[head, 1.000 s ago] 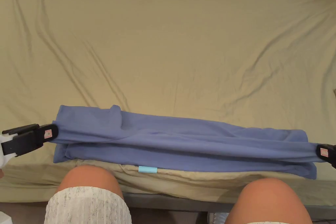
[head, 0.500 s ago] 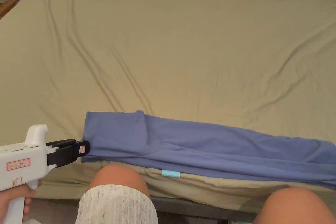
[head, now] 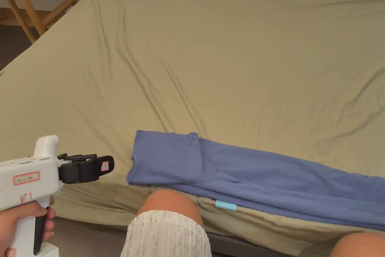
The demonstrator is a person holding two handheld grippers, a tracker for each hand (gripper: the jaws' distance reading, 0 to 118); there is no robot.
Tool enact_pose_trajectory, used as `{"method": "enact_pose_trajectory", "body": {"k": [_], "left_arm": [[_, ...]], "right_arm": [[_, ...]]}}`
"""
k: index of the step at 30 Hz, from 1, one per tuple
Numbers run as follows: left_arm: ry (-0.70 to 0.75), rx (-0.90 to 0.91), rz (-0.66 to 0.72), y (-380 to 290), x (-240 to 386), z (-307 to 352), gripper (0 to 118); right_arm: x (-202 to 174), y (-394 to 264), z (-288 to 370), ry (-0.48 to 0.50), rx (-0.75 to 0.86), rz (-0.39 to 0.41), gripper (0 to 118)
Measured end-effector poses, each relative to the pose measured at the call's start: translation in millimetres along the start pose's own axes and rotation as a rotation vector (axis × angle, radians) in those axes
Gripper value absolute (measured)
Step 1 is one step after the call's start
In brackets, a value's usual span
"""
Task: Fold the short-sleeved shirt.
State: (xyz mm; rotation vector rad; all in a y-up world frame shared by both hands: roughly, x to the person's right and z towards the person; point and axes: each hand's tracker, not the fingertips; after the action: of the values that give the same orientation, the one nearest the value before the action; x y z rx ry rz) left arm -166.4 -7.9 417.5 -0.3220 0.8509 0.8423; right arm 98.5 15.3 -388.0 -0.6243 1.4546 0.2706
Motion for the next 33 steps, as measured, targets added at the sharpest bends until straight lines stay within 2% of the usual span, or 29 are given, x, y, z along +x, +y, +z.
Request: {"method": "enact_pose_trajectory", "body": {"k": [1,2,3,4,5,7,9,11,13,20,25,26,28,30,31,33], "left_arm": [[-0.007,-0.007,0.003,1,-2,2,92],[-0.009,-0.007,-0.008,2,0,2,59],[0.003,-0.005,-0.023,2,2,0,12],[0.027,-0.011,-0.048,1,5,-7,0],[0.042,-0.009,-0.056,1,8,-10,0],[-0.07,-0.069,0.008,5,3,-18,0],[-0.001,-0.068,-0.082,8,11,-33,0],[-0.072,-0.096,-0.014,14,6,-46,0],[-0.046,-0.095,-0.023,21,5,-61,0],[-0.124,-0.106,0.038,41,-1,-87,0],[-0.174,-0.198,0.091,49,-15,-107,0],[-0.163,-0.199,0.083,50,-18,-109,3],[-0.134,-0.201,0.083,49,-22,-113,22],[-0.196,-0.252,0.156,50,-31,-117,36],[-0.188,-0.254,0.142,50,-33,-119,44],[-0.2,-0.31,0.159,48,-36,-126,46]], "right_arm": [[-5,5,8,0.004,0.026,0.004,80],[-11,9,13,0.004,0.038,0.0,51],[-16,13,16,-0.002,0.05,0.001,23],[-24,16,19,-0.03,0.07,0.025,4],[-31,17,22,-0.027,0.082,0.039,4],[-40,22,25,0.018,0.09,0.022,0],[-52,24,27,0.023,0.1,0.041,0],[-56,27,26,0.057,0.085,0.044,0],[-64,28,27,0.05,0.087,0.074,0],[-59,30,24,0.05,0.063,0.075,0],[-55,27,20,0.032,0.044,0.063,0],[-55,27,20,0.03,0.04,0.065,0],[-53,27,18,0.032,0.035,0.06,0],[-54,27,16,0.03,0.029,0.063,0],[-55,27,15,0.031,0.025,0.064,0],[-56,27,11,0.03,0.015,0.066,0]]}}
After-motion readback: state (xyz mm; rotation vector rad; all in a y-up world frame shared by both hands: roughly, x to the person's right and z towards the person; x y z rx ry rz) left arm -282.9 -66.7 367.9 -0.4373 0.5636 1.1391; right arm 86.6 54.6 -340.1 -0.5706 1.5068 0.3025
